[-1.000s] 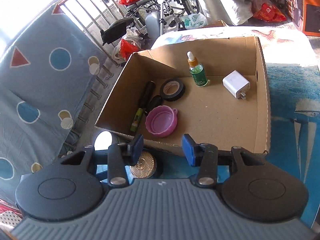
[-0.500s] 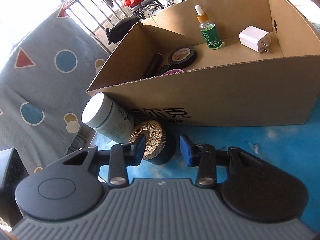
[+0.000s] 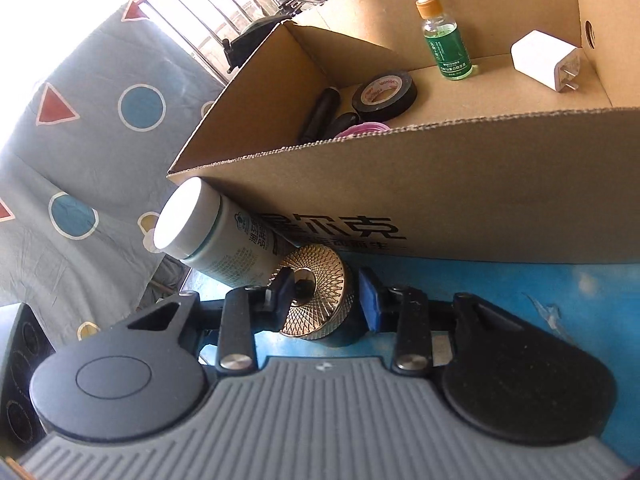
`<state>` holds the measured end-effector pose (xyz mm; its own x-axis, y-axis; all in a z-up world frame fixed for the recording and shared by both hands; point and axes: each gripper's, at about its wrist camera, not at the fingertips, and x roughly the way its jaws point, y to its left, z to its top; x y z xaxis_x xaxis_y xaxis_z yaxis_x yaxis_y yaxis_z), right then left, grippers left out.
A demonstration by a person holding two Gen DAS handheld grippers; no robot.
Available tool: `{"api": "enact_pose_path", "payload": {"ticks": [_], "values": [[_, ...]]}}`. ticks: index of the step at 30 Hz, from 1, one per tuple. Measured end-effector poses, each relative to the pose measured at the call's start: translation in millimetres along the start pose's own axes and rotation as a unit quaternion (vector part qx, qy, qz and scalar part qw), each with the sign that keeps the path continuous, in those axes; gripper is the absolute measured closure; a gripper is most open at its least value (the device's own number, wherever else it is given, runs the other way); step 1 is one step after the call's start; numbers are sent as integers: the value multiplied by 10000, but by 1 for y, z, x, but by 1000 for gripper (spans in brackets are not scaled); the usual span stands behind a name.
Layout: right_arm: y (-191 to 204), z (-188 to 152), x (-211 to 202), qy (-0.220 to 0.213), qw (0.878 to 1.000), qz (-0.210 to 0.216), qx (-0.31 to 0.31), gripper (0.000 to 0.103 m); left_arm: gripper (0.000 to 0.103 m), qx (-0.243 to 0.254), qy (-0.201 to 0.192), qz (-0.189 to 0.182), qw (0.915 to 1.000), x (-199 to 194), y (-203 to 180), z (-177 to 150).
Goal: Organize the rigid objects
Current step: 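Lower the right tool onto the gold-lidded jar and close on its lid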
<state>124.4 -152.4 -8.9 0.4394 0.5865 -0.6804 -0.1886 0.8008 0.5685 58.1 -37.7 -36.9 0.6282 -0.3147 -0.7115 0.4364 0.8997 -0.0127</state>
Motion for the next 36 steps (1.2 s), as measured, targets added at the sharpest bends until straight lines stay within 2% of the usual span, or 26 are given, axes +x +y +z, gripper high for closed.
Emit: {"api": "enact_pose_path", "payload": {"ticks": [10, 16, 20, 24, 28, 33, 36], "values": [[-28, -26, -44, -409, 9973, -472, 397, 66, 22, 584, -90, -674, 9960, 4, -36, 6], [-48, -44, -71, -606, 9941, -487, 754, 66, 27, 963, -132, -1147, 9886, 6, -61, 3], [-57, -51, -88, -871, 9902, -473, 982, 66, 28, 1024, -133, -1057, 9890, 6, -70, 7], [-65, -51, -98, -1031, 9869, -469, 1152, 63, 27, 1035, -314, -734, 9914, 2, -63, 13], [-72, -49, -95, -1030, 9855, -418, 1278, 61, 25, 961, -198, -445, 9942, 19, -57, 23], [-71, -44, -80, -907, 9870, -363, 1275, 59, 26, 988, -97, -294, 9946, 39, -57, 30], [-72, -43, -74, -876, 9873, -345, 1279, 59, 32, 970, -10, -290, 9949, 47, -57, 30]]}}
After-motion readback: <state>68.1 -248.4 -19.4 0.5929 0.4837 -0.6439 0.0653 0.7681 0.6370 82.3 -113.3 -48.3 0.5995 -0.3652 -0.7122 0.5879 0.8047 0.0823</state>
